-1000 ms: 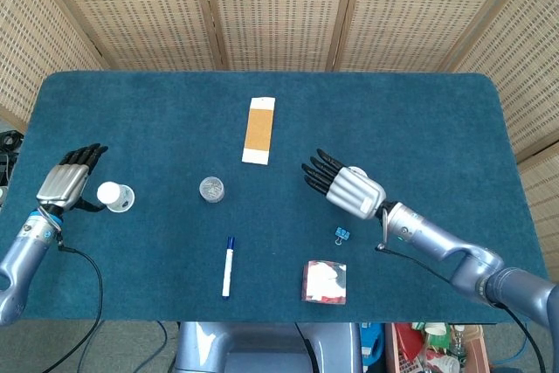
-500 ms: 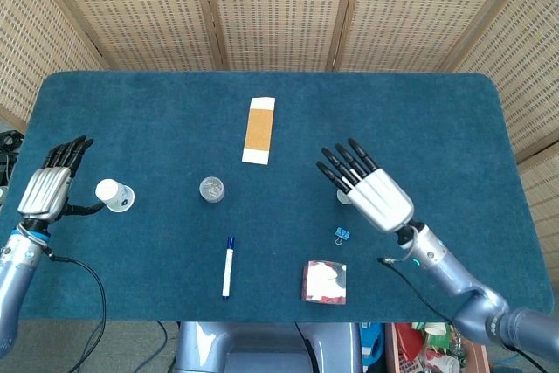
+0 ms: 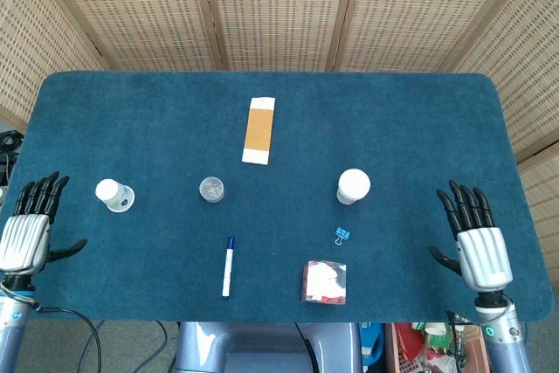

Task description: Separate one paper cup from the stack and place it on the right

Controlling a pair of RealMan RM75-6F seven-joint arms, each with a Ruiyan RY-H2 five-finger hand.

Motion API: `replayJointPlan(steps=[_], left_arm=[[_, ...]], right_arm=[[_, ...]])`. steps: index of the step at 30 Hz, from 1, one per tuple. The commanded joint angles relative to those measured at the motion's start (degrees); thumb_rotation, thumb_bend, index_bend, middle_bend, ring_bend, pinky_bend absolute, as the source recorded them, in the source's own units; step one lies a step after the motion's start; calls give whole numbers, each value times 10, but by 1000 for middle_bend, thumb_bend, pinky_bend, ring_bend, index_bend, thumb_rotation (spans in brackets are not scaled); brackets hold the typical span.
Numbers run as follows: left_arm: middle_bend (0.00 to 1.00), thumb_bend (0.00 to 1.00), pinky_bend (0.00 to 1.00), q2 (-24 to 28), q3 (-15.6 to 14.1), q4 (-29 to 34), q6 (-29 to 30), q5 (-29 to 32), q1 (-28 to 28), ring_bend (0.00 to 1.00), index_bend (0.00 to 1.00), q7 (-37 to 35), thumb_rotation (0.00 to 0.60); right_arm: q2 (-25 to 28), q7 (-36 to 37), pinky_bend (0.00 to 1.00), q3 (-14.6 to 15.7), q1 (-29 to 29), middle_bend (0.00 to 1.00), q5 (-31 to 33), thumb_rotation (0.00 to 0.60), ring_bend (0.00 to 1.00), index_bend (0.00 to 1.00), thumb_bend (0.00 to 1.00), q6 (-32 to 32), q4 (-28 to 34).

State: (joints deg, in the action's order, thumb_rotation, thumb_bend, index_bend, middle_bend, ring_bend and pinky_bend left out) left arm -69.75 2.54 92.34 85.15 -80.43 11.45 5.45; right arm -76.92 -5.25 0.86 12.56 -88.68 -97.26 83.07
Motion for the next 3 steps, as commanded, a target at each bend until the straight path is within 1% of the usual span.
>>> replayJointPlan(steps=[1,3], left_arm=[[0,27,0,0,1,0,-2,-3,-1,0,0,2,600],[0,27,0,0,2,0,-3,-4,-1,0,0,7,600]], right_arm=[[-2,22,0,-2,-12,0,4,600,0,0,0,-2,-16],[-1,26,0,-6,-15,0,1,600,0,0,0,-2,-18]])
